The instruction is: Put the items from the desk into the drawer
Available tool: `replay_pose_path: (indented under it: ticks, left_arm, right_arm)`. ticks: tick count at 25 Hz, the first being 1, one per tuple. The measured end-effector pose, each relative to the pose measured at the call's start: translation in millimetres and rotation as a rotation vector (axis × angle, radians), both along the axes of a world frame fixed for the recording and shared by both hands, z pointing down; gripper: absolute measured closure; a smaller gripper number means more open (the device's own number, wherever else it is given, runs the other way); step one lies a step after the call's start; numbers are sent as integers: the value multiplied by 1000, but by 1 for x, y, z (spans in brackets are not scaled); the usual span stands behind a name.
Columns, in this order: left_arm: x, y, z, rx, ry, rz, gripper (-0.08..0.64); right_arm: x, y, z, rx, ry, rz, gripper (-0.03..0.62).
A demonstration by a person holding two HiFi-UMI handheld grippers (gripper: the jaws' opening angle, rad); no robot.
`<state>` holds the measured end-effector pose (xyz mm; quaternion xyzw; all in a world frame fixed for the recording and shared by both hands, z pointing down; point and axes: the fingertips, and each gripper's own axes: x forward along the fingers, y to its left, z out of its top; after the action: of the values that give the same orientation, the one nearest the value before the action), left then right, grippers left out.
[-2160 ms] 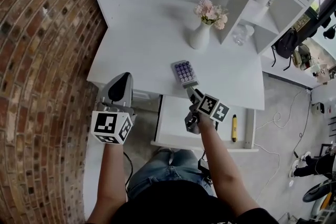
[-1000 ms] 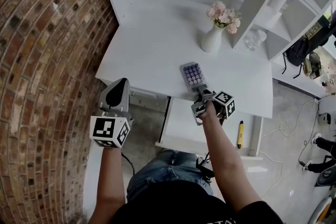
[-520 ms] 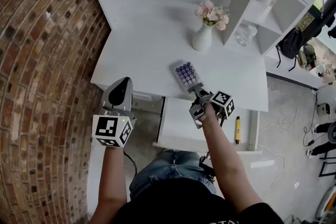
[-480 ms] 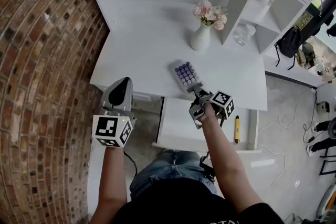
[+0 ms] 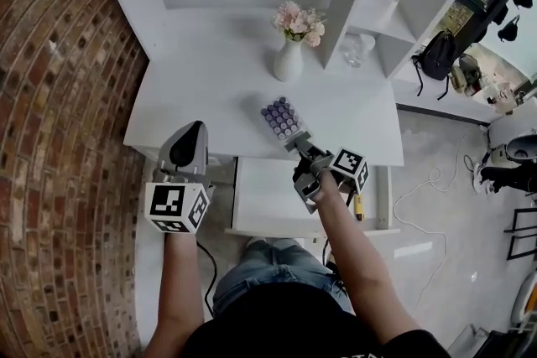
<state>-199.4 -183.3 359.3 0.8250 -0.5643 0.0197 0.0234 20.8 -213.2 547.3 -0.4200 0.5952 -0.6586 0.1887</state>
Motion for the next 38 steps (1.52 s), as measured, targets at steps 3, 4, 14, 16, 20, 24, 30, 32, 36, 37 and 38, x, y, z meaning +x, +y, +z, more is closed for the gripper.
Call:
replay_pose_path:
  ticks: [3,4,14,16,20,24,30,32,36,37,38]
  left_arm:
    - [8,0,-4,9,17,1,561]
    - [10,0,-4,10,22,0,561]
    - [29,6,18,-35,45,5,561]
    - [32,7,23,-45,45,8,561]
    - [38,8,33,-68,44,10,561]
    - [46,13,46,-97,40,15,561]
    - [54,21,55,-127,27,22,561]
    - [53,24,57,-134,19,19,561]
    - [54,27,60,-148,-9,26,561]
    - [55,28,61,-151,-14,32,561]
    - [56,28,61,-153,-18,36,561]
  right_arm:
    - [6,6,-10,20,-14,-15,492]
    - [7,9,-12,24,-16,-24,492]
    - [9,57,20,-29,34,-149,492]
    - [10,71,33,-60,33,-171,492]
    - [8,92,55,-96,21,-261,492]
    - [8,114,77,-143,88,-365,492]
    - [12,129,105,-240,145,-393,492]
    - [15,130,118,-279,164,-392,492]
    - [15,130,142,-343,212,-415,492]
    - [14,130,147,-354,221,-425,492]
    - [13,130,152,-362,230,-435,492]
